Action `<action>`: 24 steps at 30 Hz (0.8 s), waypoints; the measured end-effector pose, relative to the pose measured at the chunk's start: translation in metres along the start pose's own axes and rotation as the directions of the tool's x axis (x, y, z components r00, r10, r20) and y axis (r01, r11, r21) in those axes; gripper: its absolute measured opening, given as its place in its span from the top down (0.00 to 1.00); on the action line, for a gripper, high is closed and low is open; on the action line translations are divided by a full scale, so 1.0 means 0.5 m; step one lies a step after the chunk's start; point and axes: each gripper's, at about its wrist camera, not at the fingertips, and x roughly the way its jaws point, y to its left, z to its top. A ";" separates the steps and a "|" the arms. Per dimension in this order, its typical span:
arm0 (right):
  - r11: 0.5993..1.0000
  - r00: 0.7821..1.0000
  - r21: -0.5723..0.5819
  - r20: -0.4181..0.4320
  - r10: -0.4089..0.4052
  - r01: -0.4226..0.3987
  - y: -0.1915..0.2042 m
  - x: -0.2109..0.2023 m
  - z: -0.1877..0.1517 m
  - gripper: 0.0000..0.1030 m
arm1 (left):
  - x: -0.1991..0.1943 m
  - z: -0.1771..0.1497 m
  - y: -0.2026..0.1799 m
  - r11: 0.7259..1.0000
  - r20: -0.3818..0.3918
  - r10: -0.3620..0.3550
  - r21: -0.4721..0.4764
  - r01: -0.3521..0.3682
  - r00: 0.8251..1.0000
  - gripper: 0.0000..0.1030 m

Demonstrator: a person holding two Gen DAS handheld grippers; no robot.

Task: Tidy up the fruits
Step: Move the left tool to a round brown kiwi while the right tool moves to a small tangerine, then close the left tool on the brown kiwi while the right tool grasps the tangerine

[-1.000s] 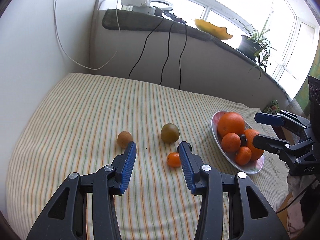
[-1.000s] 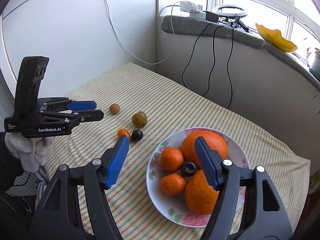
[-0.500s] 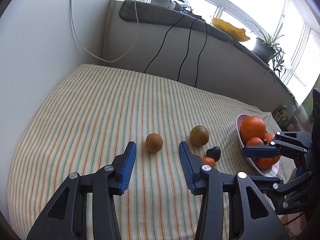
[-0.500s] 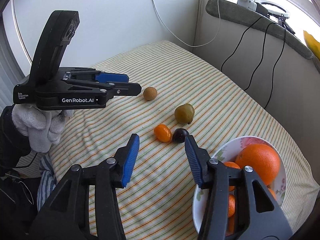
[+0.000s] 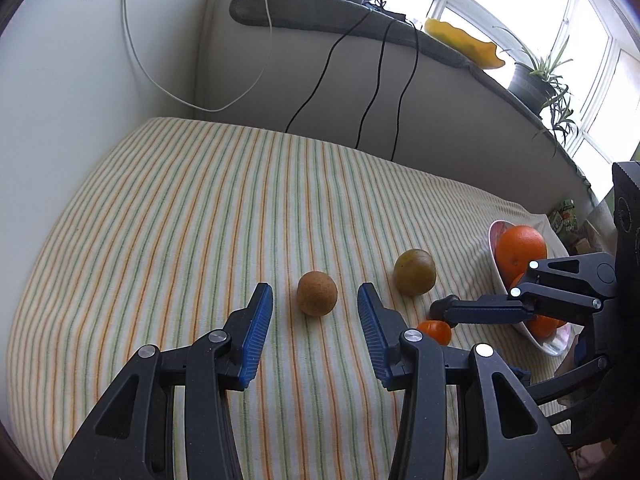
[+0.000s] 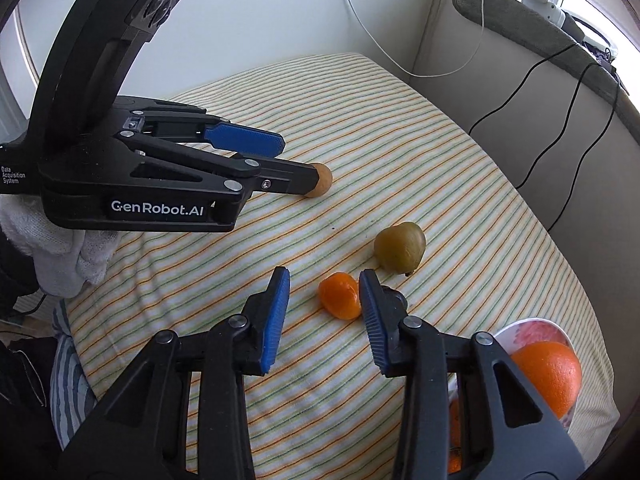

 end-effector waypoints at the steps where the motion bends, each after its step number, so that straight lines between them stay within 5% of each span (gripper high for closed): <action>1: 1.000 1.000 -0.002 -0.006 -0.002 0.002 0.000 0.004 0.000 0.63 | 0.002 0.000 -0.001 1.000 -0.004 0.000 0.004 0.000 1.000 0.59; 11: 0.999 0.999 -0.032 -0.041 -0.031 0.030 -0.002 0.023 -0.002 0.63 | 0.030 0.002 0.002 1.000 -0.044 -0.001 0.012 0.001 0.999 0.59; 24: 0.996 0.996 -0.051 -0.046 -0.077 0.075 -0.004 0.027 0.000 0.76 | 0.031 0.002 0.010 1.000 -0.047 -0.004 0.001 0.004 0.999 0.78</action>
